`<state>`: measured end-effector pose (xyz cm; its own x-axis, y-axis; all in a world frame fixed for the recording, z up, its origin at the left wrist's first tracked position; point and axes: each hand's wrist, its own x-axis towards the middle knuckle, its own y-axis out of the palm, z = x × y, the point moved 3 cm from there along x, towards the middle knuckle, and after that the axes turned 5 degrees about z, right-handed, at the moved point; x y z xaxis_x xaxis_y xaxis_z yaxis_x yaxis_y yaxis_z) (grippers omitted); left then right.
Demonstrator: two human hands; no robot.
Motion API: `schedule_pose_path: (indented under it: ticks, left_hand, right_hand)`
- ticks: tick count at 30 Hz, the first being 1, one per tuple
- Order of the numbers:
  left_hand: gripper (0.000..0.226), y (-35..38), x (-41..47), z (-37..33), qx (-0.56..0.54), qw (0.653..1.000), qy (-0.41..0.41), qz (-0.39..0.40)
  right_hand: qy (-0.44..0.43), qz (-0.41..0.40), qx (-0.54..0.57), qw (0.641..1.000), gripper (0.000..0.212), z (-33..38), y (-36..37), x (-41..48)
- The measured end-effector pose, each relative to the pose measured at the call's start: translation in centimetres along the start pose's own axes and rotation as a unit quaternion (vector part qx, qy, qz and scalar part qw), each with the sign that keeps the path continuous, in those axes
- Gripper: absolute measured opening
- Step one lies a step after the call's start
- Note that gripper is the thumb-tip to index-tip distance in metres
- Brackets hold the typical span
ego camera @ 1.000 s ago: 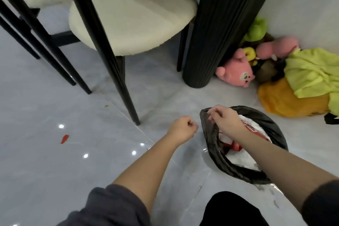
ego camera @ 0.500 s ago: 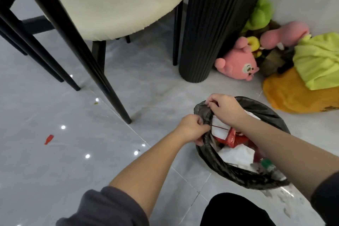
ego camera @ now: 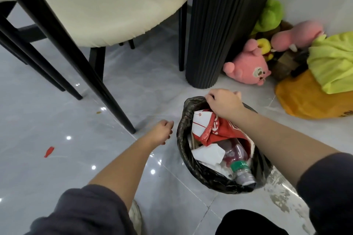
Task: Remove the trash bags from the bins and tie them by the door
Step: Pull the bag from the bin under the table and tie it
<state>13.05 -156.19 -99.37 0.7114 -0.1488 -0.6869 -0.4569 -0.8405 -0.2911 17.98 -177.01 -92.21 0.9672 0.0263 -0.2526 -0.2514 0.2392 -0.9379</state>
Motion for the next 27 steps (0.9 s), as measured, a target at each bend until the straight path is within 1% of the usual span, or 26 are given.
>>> schedule_pose_path:
  ticks: [2, 4, 7, 10, 12, 14, 15, 16, 18, 20, 21, 22, 23, 25, 27]
  left_hand:
    - [0.037, 1.2, 0.2, 0.7, -0.023, 0.999, -0.028, 0.038]
    - [0.038, 2.1, 0.3, 0.3, -0.069, 0.995, -0.033, 0.059]
    - [0.03, 2.8, 0.5, -1.2, -0.109, 0.991, -0.02, 0.069]
    - [0.017, 2.7, 0.9, -2.3, -0.128, 0.991, 0.0, 0.043]
    - [0.017, 2.4, 1.3, -2.7, -0.18, 0.983, -0.005, 0.02]
    - [0.019, 1.9, 1.9, -3.3, -0.241, 0.97, -0.015, 0.016]
    - [0.016, 1.6, 2.2, -3.8, -0.249, 0.968, -0.001, 0.017]
    - [0.012, 1.3, 2.4, -4.5, -0.242, 0.97, 0.024, 0.019]
    - [0.017, 0.5, 2.5, -6.3, -0.18, 0.979, 0.098, -0.007]
    - [0.017, -0.3, 2.1, -8.4, -0.07, 0.974, 0.207, -0.057]
    - [0.015, -0.5, 1.7, -9.4, -0.02, 0.962, 0.261, -0.075]
    - [0.015, -0.6, 1.3, -10.2, 0.017, 0.948, 0.306, -0.084]
    - [0.017, -0.6, 0.9, -10.8, 0.041, 0.936, 0.339, -0.087]
    - [0.02, -0.5, 0.0, -11.5, 0.075, 0.919, 0.377, -0.093]
    - [0.018, -0.6, -0.7, -11.5, 0.108, 0.911, 0.382, -0.112]
  right_hand:
    - [0.033, 0.024, 0.009, 0.999, 0.036, -1.8, -0.1, 0.2]
    - [0.045, 0.047, 0.037, 0.997, 0.041, -3.5, -0.1, 0.1]
    - [0.066, 0.079, 0.089, 0.991, 0.048, -5.3, -0.4, 0.1]
    - [0.102, 0.112, 0.143, 0.978, 0.058, -6.5, -0.4, 0.5]
    - [0.128, 0.135, 0.183, 0.965, 0.062, -7.1, -0.1, 0.8]
    - [0.134, 0.144, 0.197, 0.961, 0.057, -7.2, -0.1, 1.0]
    - [0.124, 0.141, 0.191, 0.963, 0.053, -7.0, -0.3, 1.3]
    - [0.102, 0.135, 0.183, 0.969, 0.046, -6.7, -0.5, 1.6]
    - [0.045, 0.133, 0.182, 0.973, 0.034, -5.3, -1.0, 2.5]
    - [-0.018, 0.155, 0.213, 0.964, 0.042, -3.2, -1.3, 3.1]
    - [-0.051, 0.166, 0.214, 0.961, 0.047, -2.1, -1.4, 3.4]
    - [-0.084, 0.173, 0.204, 0.96, 0.047, -1.1, -1.4, 3.7]
    - [-0.111, 0.178, 0.189, 0.959, 0.041, -0.2, -1.5, 3.8]
    - [-0.144, 0.164, 0.153, 0.964, 0.02, 0.9, -1.4, 4.1]
    - [-0.153, 0.113, 0.122, 0.974, 0.005, 1.0, -1.6, 4.2]
